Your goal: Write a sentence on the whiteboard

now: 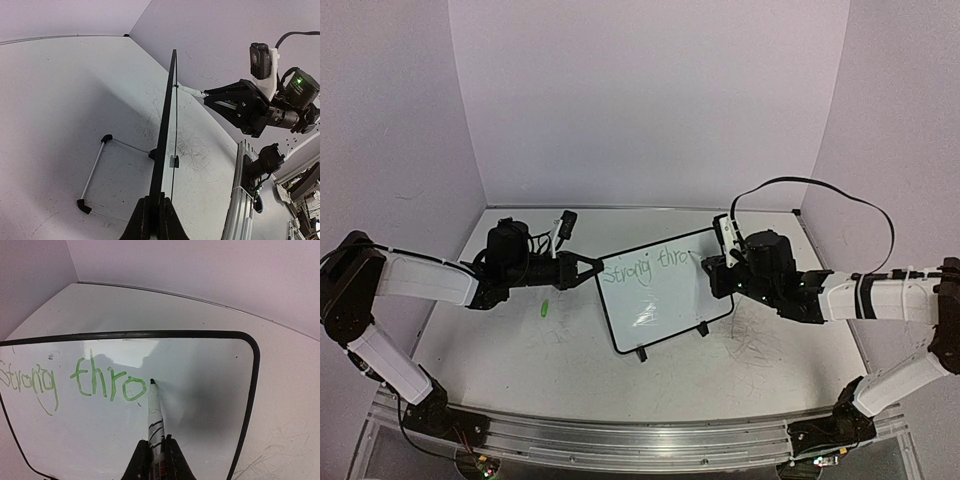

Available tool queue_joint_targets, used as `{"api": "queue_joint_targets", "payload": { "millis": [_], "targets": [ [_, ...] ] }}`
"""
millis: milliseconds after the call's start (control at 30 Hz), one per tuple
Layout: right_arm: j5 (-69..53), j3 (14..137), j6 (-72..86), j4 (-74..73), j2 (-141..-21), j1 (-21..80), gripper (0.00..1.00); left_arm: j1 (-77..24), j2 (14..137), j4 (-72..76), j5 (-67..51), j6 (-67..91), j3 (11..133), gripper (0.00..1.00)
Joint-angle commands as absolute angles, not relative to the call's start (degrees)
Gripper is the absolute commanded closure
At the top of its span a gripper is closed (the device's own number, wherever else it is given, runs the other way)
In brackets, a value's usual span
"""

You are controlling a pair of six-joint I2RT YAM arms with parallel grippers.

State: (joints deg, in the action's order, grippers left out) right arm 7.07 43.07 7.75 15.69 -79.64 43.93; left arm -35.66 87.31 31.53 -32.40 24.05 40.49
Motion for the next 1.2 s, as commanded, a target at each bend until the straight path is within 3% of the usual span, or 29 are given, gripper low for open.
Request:
{"api": "queue_joint_targets", "payload": {
  "millis": [0,1167],
  "targets": [
    [8.75,45.14,8.03,16.21,-80.70,43.93,1.00,-35.95,89.74,24.70,-28.56,20.57,40.24,1.00],
    [6.64,40.80,10.52,13.36,-78.10,43.95,1.00,-35.94,89.66,24.61,-28.72,20.74,40.43,1.00]
  ]
}}
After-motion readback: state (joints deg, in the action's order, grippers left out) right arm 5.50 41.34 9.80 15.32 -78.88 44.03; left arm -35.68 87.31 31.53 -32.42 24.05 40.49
